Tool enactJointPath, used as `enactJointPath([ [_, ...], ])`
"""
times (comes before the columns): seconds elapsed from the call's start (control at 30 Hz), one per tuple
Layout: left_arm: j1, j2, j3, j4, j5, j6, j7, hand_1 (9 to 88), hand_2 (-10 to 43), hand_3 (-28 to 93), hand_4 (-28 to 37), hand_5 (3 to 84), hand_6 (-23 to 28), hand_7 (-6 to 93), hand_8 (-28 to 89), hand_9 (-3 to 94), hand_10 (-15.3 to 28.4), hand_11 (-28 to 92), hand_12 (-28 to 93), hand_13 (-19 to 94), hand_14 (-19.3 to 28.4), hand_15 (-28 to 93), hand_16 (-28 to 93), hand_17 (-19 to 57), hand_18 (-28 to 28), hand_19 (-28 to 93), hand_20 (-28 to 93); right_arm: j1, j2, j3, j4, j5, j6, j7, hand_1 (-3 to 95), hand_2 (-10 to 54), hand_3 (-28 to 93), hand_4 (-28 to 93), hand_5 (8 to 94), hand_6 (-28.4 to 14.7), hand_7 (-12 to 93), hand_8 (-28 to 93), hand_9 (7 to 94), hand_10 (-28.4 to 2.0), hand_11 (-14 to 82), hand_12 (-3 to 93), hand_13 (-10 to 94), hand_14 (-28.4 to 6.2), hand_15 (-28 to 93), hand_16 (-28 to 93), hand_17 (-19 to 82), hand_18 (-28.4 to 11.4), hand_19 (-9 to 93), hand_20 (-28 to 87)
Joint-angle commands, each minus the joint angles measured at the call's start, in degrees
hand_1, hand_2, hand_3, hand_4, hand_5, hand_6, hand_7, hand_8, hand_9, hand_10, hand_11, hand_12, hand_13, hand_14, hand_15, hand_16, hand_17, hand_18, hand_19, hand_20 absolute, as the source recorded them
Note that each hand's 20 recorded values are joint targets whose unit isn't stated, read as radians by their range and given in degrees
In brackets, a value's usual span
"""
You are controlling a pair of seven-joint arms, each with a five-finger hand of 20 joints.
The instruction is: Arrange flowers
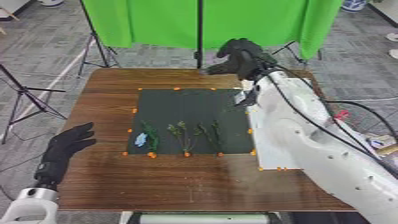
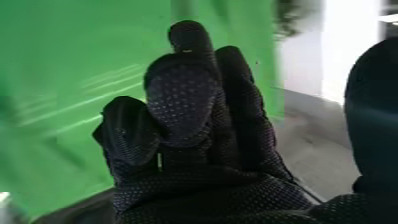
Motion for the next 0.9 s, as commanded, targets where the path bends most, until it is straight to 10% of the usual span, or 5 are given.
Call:
enactJointPath([
  [0.03, 0.7, -0.73, 0.15, -0.12, 1.20, -1.45, -1.09, 21.4, 25.4, 62, -28.3, 43.4, 5.0, 12.8, -6, 40.1, 13.5, 20, 12, 36, 19.3, 29, 1, 4.7, 17.1, 34, 31, -9.5, 10.4, 5.8, 3.0, -2.9, 0.9, 4.0, 24.0, -7.7, 61, -10, 58.5, -3.8, 11, -5, 70.3, -18.1, 24.0, 28.8, 79, -9.6, 65, 36, 47, -22.9, 93, 56],
  [0.9, 2.4, -2.29, -0.77, -1.13, 1.38, -2.25, -2.18, 21.1, 25.3, 61, -28.3, 43.5, 5.0, 12.6, -6, 40.5, 13.7, 20, 12, 35, 19.5, 28, 1, 4.2, 17.3, 33, 31, -20.5, 12.0, 10.9, 11.6, -5.7, -0.8, 8.8, 34.1, -9.5, 66, -11, 59.9, -0.3, 15, -8, 72.4, -16.0, 29.8, 31.1, 82, -6.7, 67, 36, 52, -21.3, 93, 60],
])
